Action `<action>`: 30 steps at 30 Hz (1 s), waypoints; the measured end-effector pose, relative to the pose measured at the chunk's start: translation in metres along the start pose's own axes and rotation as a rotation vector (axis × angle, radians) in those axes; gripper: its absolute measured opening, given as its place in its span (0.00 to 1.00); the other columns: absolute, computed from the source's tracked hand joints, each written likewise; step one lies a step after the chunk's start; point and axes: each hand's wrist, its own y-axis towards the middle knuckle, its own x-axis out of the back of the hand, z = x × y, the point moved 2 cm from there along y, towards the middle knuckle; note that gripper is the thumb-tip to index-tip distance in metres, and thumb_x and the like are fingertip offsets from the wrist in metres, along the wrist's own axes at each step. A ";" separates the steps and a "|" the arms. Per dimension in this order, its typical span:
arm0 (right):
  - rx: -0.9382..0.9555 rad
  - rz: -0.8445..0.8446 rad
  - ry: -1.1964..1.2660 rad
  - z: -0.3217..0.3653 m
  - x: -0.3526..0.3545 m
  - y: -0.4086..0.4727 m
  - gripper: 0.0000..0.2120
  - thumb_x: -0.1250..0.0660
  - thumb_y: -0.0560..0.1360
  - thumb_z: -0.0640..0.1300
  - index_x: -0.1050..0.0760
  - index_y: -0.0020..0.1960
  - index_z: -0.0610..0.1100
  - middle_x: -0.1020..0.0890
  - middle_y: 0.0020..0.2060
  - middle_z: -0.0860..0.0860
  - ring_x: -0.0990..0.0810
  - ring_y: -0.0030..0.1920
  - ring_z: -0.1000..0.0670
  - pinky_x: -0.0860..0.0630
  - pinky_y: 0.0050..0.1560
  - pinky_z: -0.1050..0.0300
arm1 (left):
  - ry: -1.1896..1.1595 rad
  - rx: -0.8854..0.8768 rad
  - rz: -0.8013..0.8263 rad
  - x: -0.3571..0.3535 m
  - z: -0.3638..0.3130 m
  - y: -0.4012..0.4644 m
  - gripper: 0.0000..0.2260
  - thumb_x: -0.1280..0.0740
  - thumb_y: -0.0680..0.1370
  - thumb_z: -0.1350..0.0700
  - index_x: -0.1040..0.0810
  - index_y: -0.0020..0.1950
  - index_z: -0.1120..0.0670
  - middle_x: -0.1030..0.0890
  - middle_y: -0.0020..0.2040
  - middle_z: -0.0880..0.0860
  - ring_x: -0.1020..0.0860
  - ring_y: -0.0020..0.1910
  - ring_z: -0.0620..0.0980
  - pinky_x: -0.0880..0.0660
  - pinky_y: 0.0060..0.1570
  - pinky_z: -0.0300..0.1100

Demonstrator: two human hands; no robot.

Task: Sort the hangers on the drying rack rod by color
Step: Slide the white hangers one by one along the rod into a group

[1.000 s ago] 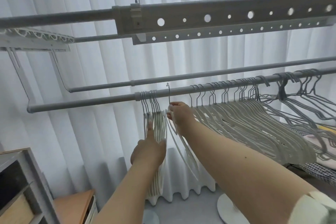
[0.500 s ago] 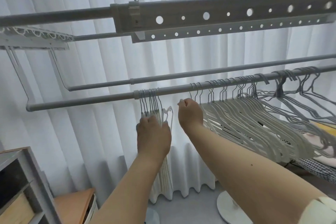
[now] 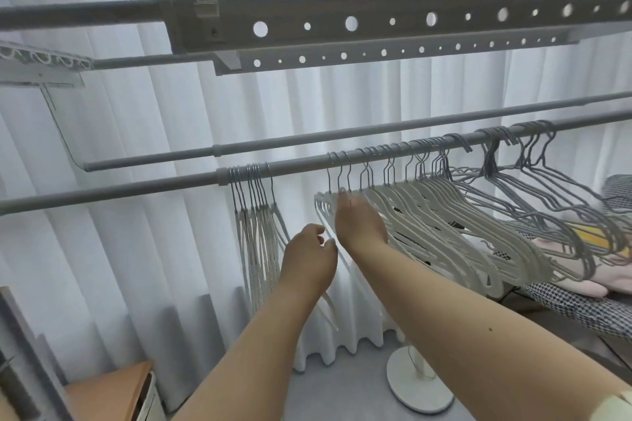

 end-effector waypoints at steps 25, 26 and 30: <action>-0.175 0.225 0.274 -0.005 -0.006 -0.013 0.20 0.50 0.81 0.57 0.29 0.50 0.43 0.21 0.50 0.39 0.23 0.48 0.42 0.25 0.58 0.43 | -0.681 0.376 0.023 0.021 -0.009 0.023 0.06 0.37 0.76 0.63 0.24 0.40 0.64 0.26 0.29 0.57 0.31 0.21 0.47 0.35 0.23 0.35; -0.188 0.226 0.267 -0.006 -0.006 -0.014 0.19 0.48 0.81 0.55 0.27 0.51 0.41 0.21 0.50 0.39 0.24 0.48 0.43 0.25 0.60 0.43 | -0.734 0.396 0.030 0.021 -0.010 0.018 0.07 0.37 0.76 0.64 0.24 0.39 0.63 0.27 0.28 0.56 0.32 0.19 0.46 0.36 0.20 0.33; -0.226 0.283 0.184 -0.006 -0.002 -0.017 0.24 0.49 0.82 0.52 0.27 0.64 0.35 0.24 0.52 0.40 0.25 0.53 0.44 0.28 0.62 0.46 | -0.897 0.421 0.115 0.030 -0.025 -0.001 0.09 0.38 0.76 0.66 0.27 0.36 0.61 0.31 0.26 0.54 0.35 0.19 0.44 0.42 0.18 0.30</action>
